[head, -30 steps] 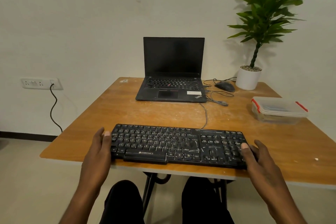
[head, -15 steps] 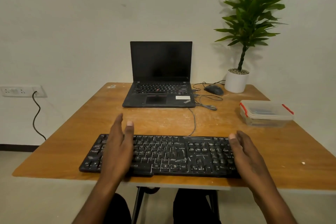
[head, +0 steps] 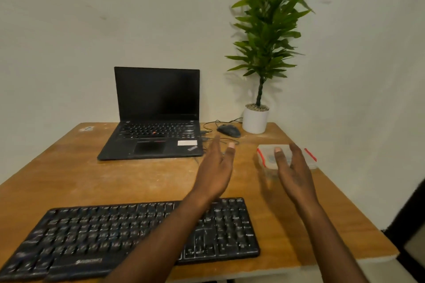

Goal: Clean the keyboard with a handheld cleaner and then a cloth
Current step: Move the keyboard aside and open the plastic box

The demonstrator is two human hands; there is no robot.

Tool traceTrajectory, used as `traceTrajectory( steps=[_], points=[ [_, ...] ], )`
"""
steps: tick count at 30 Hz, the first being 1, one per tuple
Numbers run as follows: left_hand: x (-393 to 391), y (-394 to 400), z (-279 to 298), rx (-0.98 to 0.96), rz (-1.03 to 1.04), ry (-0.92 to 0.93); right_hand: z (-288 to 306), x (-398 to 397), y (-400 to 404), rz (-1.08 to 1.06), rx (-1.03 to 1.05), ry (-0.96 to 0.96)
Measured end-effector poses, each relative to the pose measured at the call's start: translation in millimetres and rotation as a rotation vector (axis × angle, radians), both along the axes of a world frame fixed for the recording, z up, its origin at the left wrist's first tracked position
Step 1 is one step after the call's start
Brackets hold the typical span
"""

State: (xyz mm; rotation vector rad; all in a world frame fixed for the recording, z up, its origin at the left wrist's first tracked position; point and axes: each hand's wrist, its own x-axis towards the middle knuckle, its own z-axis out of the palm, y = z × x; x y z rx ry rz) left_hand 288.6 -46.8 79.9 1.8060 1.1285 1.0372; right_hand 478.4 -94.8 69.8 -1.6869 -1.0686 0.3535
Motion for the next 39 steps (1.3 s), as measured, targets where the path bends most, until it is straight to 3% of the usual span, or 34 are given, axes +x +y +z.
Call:
traceTrajectory(
  steps=[8,15,19,39],
  points=[
    [101,27,-3,-0.277,-0.195,-0.061,-1,103,30,-0.228,-0.105,-0.075],
    [133,39,-10,-0.361,-0.194,-0.07,-11,126,27,-0.058,-0.248,0.075],
    [137,35,-17,-0.375,-0.192,-0.11,-10,122,15,0.028,-0.195,0.137],
    [96,-56,-37,-0.465,-0.302,-0.292,-32,99,-82,-0.068,-0.102,0.233]
  ],
)
